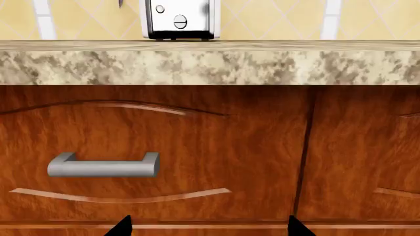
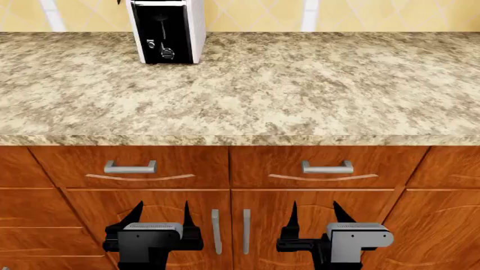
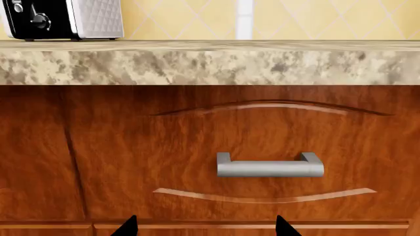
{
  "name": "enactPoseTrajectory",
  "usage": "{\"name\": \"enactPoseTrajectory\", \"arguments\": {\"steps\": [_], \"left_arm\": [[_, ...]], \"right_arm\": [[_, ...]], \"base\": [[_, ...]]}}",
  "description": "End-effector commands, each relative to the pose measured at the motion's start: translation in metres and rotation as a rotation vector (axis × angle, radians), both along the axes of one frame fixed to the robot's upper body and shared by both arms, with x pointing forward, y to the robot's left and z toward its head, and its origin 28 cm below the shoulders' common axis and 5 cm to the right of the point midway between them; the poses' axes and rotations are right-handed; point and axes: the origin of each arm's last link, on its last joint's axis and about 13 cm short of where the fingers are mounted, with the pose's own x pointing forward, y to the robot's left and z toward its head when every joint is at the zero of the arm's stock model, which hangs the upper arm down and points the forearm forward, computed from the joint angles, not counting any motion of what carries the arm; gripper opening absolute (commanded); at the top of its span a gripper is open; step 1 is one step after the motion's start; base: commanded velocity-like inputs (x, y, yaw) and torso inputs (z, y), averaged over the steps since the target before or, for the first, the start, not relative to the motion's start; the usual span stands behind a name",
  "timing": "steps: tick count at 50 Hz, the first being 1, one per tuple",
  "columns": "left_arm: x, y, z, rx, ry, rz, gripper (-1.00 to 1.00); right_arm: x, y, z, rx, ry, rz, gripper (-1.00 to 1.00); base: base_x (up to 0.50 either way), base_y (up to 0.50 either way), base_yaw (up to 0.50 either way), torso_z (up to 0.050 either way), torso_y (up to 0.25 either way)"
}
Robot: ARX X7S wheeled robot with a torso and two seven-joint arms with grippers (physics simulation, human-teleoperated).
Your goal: Push down the lever of the toaster to turn it on.
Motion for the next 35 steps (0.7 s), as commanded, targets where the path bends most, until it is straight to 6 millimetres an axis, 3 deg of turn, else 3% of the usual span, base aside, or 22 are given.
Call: {"name": "enactPoseTrajectory", "arguments": {"steps": [1, 10, 13, 23, 30, 35], "left_arm": [[-0.001, 0.001, 0.0, 0.006, 0.002, 0.001, 1.0], [-0.001, 0.002, 0.0, 0.022, 0.015, 0.002, 1.0], [-0.002, 0.003, 0.009, 0.034, 0.004, -0.01, 1.0], [0.01, 0.02, 0.099, 0.006, -0.114, -0.056, 1.0], [0.024, 0.033, 0.155, -0.045, -0.221, -0.027, 1.0], [0.028, 0.036, 0.184, -0.032, -0.281, -0.043, 1.0]], "right_arm": [[0.0, 0.001, 0.001, -0.014, 0.007, -0.002, 1.0], [0.0, 0.003, 0.0, -0.067, 0.039, -0.028, 1.0], [-0.002, 0.002, 0.011, -0.101, 0.032, -0.031, 1.0], [-0.013, -0.018, 0.1, -0.195, -0.05, 0.028, 1.0], [-0.012, -0.033, 0.147, -0.198, -0.099, 0.031, 1.0], [-0.007, -0.043, 0.178, -0.215, -0.14, 0.008, 1.0]], "base": [[0.0, 0.0, 0.0, 0.0, 0.0], [0.0, 0.0, 0.0, 0.0, 0.0], [0.0, 0.0, 0.0, 0.0, 0.0], [0.0, 0.0, 0.0, 0.0, 0.0], [0.0, 0.0, 0.0, 0.0, 0.0], [0.0, 0.0, 0.0, 0.0, 0.0]]}}
